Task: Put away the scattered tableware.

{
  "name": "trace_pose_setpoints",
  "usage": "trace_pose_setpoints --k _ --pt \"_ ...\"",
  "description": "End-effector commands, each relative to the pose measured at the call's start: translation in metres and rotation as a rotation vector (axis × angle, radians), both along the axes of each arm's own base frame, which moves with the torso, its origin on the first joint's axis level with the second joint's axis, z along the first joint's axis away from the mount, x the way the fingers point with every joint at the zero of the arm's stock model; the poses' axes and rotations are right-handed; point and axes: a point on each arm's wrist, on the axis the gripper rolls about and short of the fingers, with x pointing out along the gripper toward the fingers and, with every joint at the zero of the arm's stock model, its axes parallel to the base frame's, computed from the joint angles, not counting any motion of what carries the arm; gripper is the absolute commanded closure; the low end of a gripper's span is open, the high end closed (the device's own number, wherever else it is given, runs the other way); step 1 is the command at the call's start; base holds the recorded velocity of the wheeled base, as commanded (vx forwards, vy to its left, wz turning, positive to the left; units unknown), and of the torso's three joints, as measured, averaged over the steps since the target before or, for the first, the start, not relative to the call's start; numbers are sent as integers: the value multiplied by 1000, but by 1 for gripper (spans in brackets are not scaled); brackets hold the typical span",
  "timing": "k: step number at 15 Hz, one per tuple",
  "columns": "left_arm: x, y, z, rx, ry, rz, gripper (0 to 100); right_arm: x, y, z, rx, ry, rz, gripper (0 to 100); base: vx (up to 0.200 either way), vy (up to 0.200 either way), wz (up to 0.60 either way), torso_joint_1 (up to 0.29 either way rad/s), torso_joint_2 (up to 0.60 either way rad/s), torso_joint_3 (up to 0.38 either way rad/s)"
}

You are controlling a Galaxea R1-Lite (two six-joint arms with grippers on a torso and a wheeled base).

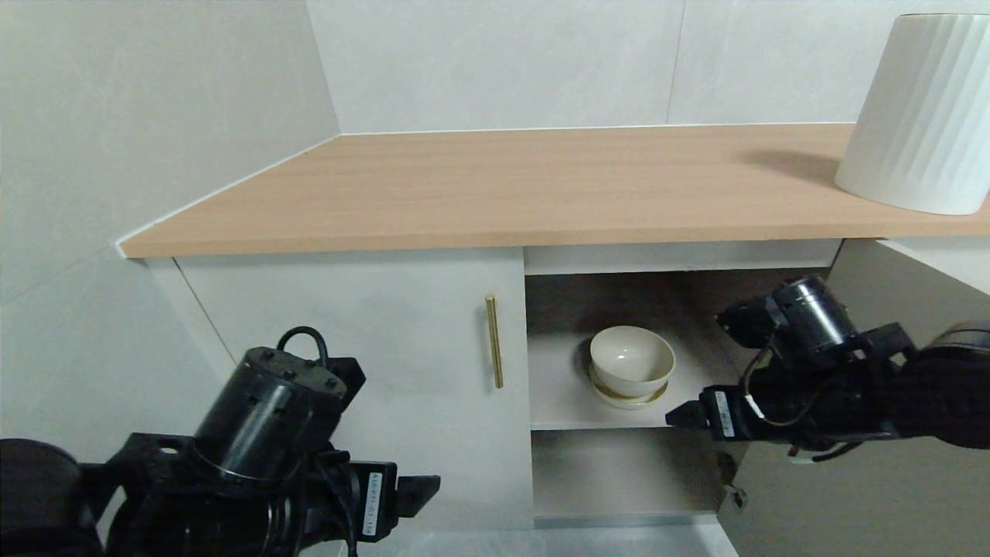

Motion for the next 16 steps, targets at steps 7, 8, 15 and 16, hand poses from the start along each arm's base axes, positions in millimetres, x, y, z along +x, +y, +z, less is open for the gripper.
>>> trace_pose_setpoints --k 7,8,15,16 --pt "-17 19 21 -26 -52 10 0 -73 -15 45 75 25 76 0 0 0 0 0 0 0" --pt "-16 18 21 -25 -54 8 0 -73 -15 45 71 24 73 0 0 0 0 0 0 0" --pt "-2 8 21 -6 -53 6 0 -72 -15 41 61 34 70 0 -200 0 0 4 0 2" --pt "-2 8 21 -6 -53 6 0 -72 -15 41 59 36 70 0 -200 0 0 7 7 2"
